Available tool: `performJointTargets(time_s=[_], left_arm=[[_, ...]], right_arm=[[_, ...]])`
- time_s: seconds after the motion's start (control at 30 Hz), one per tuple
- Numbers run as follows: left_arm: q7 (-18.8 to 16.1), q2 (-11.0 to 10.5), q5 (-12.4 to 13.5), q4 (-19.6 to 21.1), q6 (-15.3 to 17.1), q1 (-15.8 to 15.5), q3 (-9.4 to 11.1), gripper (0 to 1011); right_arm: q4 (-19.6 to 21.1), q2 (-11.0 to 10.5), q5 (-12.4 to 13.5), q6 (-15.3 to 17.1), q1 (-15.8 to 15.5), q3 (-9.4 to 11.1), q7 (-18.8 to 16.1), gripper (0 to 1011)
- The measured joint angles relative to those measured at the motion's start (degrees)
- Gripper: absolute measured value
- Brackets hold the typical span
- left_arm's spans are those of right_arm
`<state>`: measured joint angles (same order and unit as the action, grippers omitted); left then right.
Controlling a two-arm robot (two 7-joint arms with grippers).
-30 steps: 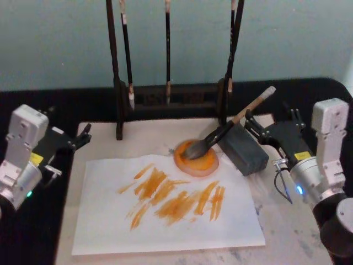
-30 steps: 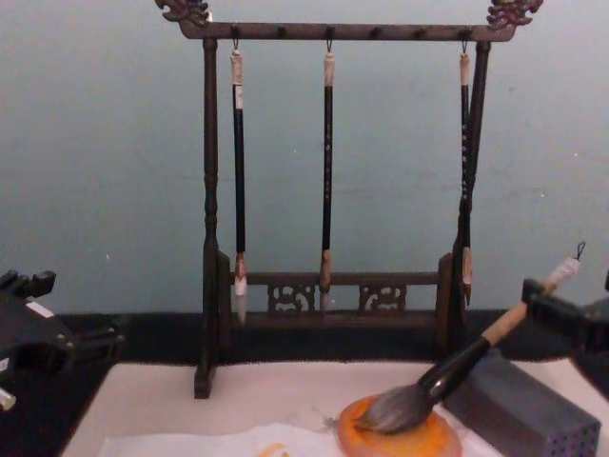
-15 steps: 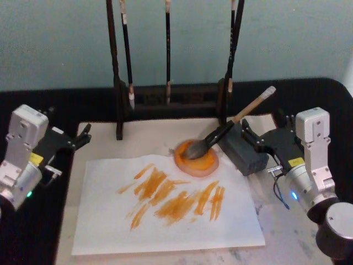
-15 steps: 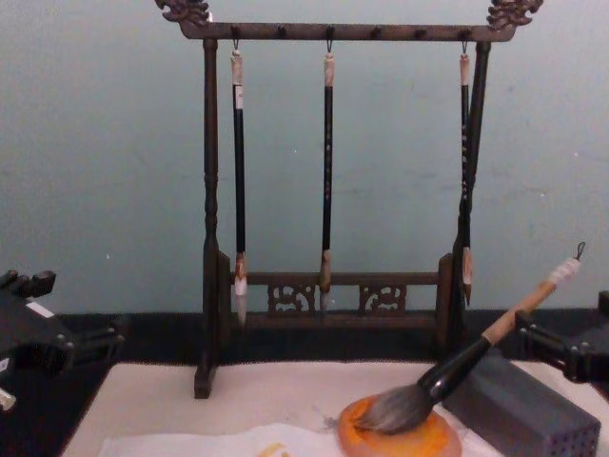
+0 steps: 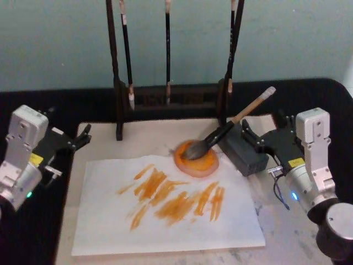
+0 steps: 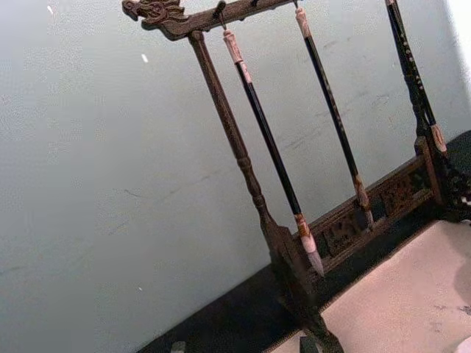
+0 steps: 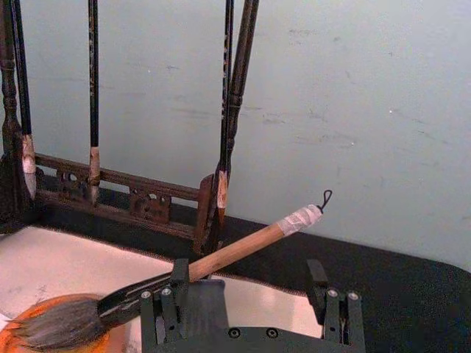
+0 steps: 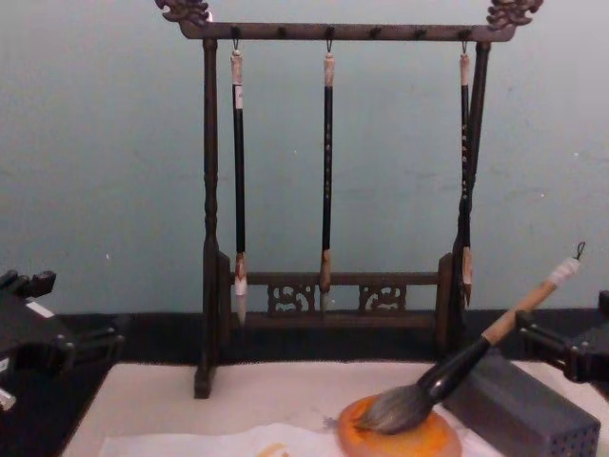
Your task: Pick up the brush from the inkstone, write on the paper, then place the brush back to its original position.
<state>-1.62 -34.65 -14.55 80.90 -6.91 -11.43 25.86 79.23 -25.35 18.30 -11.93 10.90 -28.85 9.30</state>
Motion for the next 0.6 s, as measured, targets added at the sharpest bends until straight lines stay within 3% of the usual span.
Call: performJointTargets(time_s=[0.6], left_arm=[[0.0, 0.0, 0.0, 0.0, 0.0, 0.0, 0.0, 1001]], right_arm=[[0.06, -0.06, 0.04, -0.01, 0.0, -0.06, 0.0, 1000]])
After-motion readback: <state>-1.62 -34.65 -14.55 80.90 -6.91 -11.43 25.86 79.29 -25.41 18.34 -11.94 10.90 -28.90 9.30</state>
